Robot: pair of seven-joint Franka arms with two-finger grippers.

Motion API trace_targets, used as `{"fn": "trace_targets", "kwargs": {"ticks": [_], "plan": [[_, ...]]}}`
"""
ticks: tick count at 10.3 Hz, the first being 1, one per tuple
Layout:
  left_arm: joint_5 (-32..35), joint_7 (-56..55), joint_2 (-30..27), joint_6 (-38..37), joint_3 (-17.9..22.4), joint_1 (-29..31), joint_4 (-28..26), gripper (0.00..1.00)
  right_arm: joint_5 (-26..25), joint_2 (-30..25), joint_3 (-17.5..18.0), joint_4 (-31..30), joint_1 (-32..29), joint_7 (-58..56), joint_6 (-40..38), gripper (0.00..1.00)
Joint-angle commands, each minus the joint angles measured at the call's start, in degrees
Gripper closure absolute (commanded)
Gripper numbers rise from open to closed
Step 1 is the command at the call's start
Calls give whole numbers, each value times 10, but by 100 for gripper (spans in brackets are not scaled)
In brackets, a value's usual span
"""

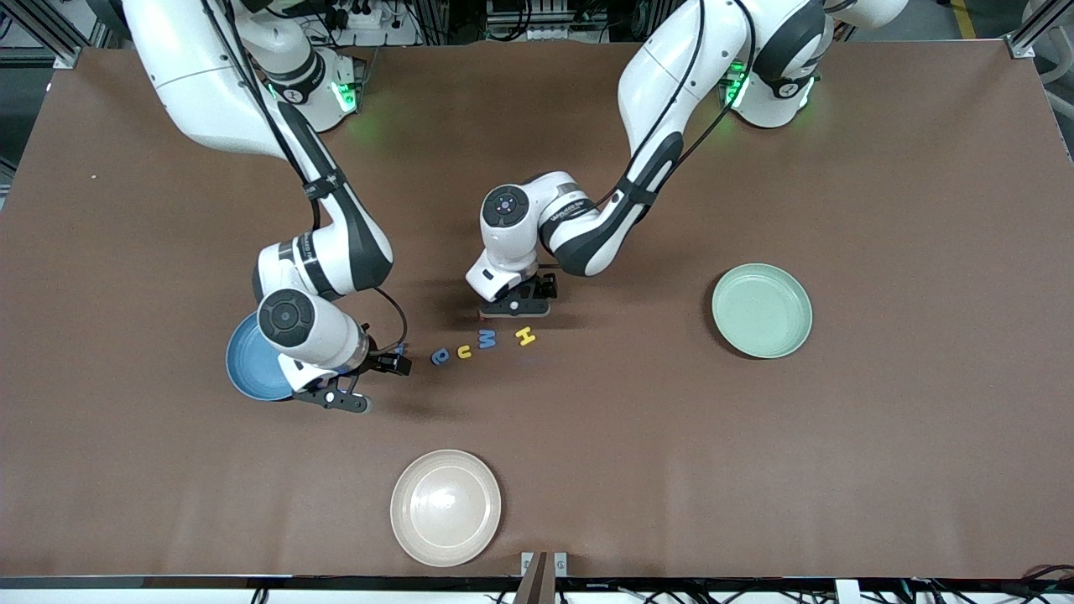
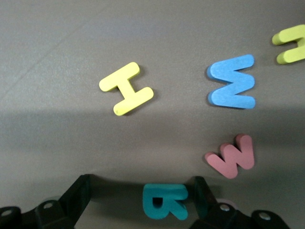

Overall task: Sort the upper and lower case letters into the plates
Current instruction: 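Grasp the teal R with the left gripper while the right gripper hovers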

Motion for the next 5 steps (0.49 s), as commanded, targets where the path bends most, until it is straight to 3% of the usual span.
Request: {"fn": "trace_targets", "kwargs": {"ticks": [1,3,5], "plan": [[7,-33,9,0,6,-13,15,21,1,5,-2,-1,1,8,-4,0],[7,-38,9,-1,6,-18,14,32,1,5,-3,-8,3,7,-2,0],[7,-36,9,-1,6,-17,14,54,-4,1,-3,-8,-2,0,-2,0]]}}
